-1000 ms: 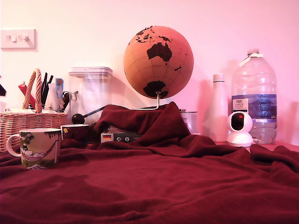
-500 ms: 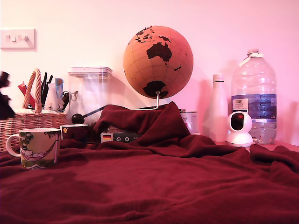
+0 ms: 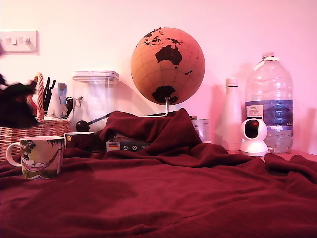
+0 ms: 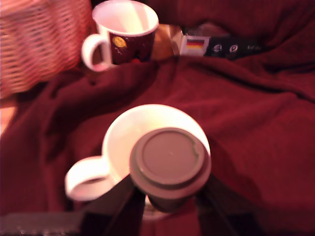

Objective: Pick up the coffee capsules on the table and drop them inside the coffee cup

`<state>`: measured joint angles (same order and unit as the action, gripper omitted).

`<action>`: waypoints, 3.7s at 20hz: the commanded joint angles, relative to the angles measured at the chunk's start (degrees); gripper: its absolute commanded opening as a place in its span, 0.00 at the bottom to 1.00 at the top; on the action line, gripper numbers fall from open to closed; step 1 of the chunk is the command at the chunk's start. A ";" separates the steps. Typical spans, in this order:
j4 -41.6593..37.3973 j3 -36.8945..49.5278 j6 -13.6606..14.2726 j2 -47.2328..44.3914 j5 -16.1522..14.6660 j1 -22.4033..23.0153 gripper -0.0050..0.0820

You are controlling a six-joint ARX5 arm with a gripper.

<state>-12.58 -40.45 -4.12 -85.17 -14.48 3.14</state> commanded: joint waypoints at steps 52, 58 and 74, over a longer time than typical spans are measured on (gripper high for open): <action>28.35 -16.74 3.15 1.99 -0.09 0.42 0.71; 33.64 -16.74 3.89 7.45 -0.09 0.42 0.62; 27.04 -2.62 4.61 25.03 -0.02 0.79 0.04</action>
<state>15.59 -44.91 0.38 -60.97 -14.46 3.73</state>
